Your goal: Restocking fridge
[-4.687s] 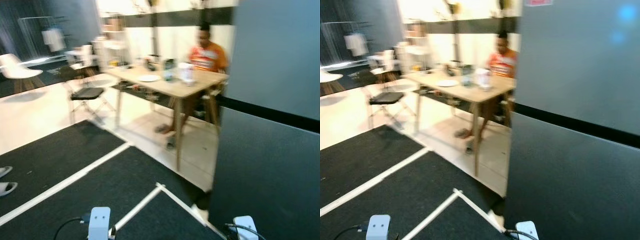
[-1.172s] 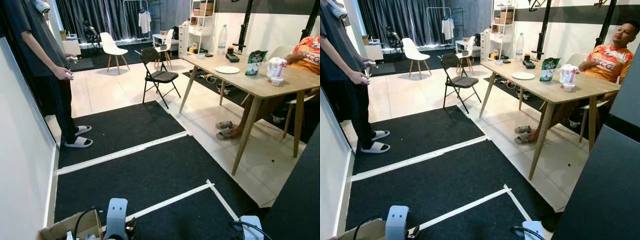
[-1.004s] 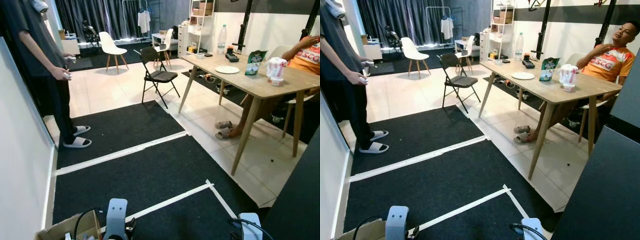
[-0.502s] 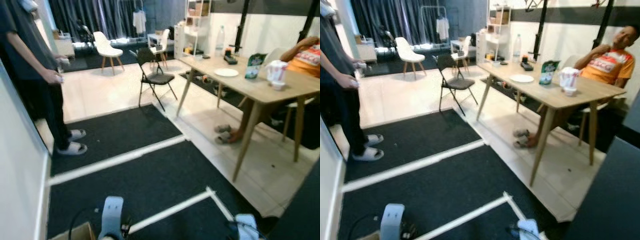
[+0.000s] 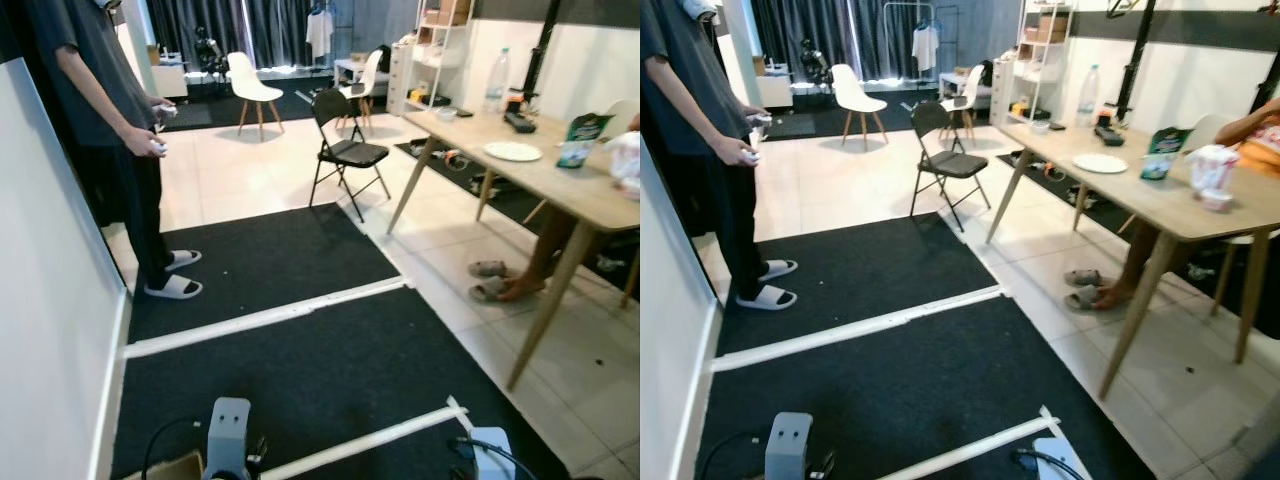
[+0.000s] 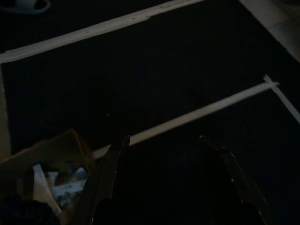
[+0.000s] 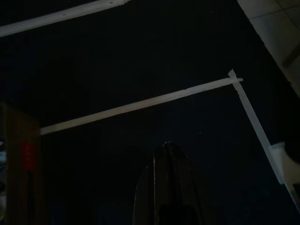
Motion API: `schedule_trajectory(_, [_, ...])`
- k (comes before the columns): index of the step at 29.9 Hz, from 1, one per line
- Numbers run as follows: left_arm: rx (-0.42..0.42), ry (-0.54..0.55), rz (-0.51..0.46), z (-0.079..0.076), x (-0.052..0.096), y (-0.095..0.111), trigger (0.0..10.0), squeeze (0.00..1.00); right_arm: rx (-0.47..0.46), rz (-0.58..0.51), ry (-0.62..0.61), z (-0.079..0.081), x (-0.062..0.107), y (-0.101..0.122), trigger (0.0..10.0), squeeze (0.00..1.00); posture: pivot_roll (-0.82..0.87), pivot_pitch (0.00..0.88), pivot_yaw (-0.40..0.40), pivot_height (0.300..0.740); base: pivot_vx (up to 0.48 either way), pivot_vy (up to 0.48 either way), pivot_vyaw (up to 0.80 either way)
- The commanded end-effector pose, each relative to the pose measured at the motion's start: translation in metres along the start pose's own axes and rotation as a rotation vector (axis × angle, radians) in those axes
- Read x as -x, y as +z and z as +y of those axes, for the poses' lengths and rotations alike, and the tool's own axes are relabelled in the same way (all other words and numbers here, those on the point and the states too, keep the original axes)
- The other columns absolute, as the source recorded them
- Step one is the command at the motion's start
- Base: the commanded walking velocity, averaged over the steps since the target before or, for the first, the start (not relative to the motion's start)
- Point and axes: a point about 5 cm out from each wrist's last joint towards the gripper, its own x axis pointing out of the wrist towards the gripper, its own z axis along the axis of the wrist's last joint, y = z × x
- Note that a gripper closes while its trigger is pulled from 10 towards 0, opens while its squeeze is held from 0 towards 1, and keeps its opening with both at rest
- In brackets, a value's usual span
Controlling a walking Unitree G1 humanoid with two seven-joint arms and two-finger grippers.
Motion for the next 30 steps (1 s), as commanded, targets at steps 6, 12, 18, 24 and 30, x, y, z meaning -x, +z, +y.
schedule_trajectory(6, [0.001,0.005,0.003,0.0030,0.0008,-0.0007,10.0,0.00,0.012,0.014,-0.004,-0.0030,0.0015,-0.0030,10.0,0.00,-0.03,0.068,0.029,0.740,0.338,0.000,0.00])
schedule_trajectory(12, [0.001,0.003,0.003,0.0026,0.0003,0.0000,10.0,0.00,-0.002,0.005,0.004,0.0002,-0.0001,-0.0003,10.0,0.00,-0.03,0.068,0.029,0.740,0.334,0.000,0.00])
schedule_trajectory(18, [-0.002,0.001,0.002,0.0022,0.0005,-0.0001,10.0,0.00,0.008,0.001,0.019,0.0032,-0.0010,0.0011,10.0,0.00,-0.03,0.068,0.027,0.740,0.334,0.000,-0.49])
schedule_trajectory(24, [-0.001,0.002,0.003,0.0023,0.0012,-0.0012,10.0,0.00,0.013,0.002,0.026,0.0042,-0.0013,0.0013,10.0,0.00,-0.03,0.064,0.025,0.740,0.324,0.000,-0.80])
schedule_trajectory(30, [0.000,0.001,0.003,0.0023,0.0011,-0.0010,10.0,0.00,0.014,0.000,0.029,0.0045,-0.0019,0.0031,10.0,0.00,-0.02,0.070,0.023,0.740,0.322,0.000,-0.80])
